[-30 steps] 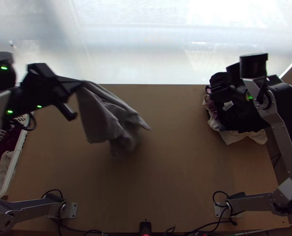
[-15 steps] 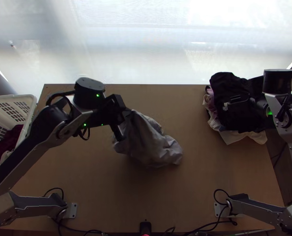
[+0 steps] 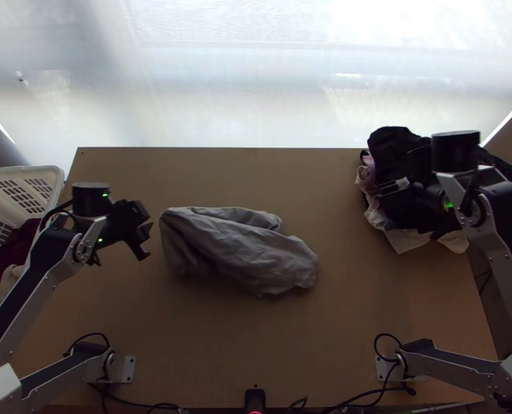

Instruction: Fold the t-shirt

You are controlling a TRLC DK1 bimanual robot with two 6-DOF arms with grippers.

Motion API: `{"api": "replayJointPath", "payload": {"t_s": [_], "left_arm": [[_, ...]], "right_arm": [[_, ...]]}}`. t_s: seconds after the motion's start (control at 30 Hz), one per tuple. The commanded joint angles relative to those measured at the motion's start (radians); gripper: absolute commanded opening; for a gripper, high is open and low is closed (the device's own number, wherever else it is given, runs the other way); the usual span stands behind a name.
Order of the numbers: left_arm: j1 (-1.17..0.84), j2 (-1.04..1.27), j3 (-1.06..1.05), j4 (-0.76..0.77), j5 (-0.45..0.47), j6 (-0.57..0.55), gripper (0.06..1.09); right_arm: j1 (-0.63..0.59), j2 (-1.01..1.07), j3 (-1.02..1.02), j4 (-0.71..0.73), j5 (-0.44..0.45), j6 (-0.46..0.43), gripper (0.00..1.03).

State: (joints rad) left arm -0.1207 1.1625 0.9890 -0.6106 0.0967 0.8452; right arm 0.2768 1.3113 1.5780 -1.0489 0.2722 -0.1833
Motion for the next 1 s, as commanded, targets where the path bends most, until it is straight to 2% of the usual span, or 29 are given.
{"api": "replayJointPath", "payload": {"t_s": [0.0, 0.17, 0.23, 0.33, 0.43, 0.57, 0.8, 0.97], "left_arm": [[0.349, -0.073, -0.154, 0.066, 0.012, 0.178, 1.05], [0.4, -0.196, -0.089, -0.029, 0.029, 0.184, 1.05], [0.382, -0.227, -0.024, -0.12, 0.058, 0.124, 1.05], [0.24, -0.264, 0.028, -0.213, 0.069, 0.011, 1.04], [0.092, -0.314, -0.033, -0.21, 0.06, -0.031, 1.04], [-0.114, -0.333, -0.154, -0.153, -0.068, -0.069, 1.04], [-0.243, -0.288, -0.19, -0.086, -0.135, -0.163, 1.04], [-0.306, -0.254, -0.237, -0.044, -0.14, -0.189, 1.04]], "right_arm": [[0.133, 0.017, -0.101, 0.001, -0.033, -0.013, 0.98], [0.259, 0.037, -0.217, 0.032, -0.064, -0.008, 0.98], [0.286, 0.051, -0.286, 0.082, -0.08, -0.005, 0.98], [0.315, 0.08, -0.36, 0.147, -0.105, 0.007, 0.98], [0.358, 0.108, -0.398, 0.187, -0.123, 0.013, 0.98], [0.391, 0.163, -0.441, 0.204, -0.146, 0.015, 0.98], [0.383, 0.171, -0.469, 0.21, -0.172, 0.015, 0.98], [0.463, 0.114, -0.535, 0.21, -0.179, 0.013, 0.98]]}}
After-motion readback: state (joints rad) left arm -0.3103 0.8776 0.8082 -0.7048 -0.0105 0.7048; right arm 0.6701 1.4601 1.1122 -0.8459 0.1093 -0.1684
